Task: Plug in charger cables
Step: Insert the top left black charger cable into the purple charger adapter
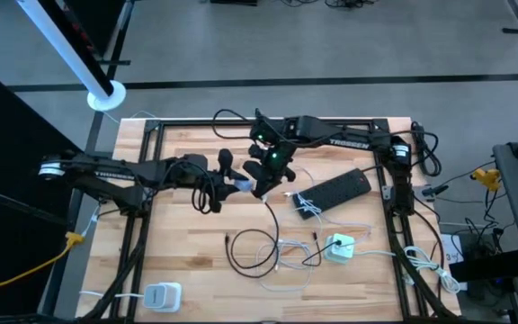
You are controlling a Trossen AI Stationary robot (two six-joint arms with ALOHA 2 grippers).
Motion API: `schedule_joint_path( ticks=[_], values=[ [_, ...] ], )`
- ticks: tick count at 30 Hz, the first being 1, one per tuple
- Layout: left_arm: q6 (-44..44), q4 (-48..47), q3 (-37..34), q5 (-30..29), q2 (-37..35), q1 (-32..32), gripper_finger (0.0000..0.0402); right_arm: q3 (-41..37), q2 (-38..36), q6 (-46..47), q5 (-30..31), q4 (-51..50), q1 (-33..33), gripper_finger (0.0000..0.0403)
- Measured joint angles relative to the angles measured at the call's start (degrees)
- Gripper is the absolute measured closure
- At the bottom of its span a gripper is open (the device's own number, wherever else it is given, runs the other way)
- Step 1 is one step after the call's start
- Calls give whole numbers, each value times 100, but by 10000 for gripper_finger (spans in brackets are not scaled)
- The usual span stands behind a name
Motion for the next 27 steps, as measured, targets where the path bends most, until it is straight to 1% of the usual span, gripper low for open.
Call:
schedule_joint_path(
  ticks=[7, 13, 27],
  values=[
    [13, -139, 66, 0, -3, -45, 281, -2, 27, 33, 2, 5, -39, 388],
    [159, -163, 66, -27, -3, -231, 281, -2, 29, 48, -44, 5, -90, 388],
    [200, -91, 66, -22, -5, -243, 281, -2, 29, -20, -29, 23, -89, 388]
  ],
)
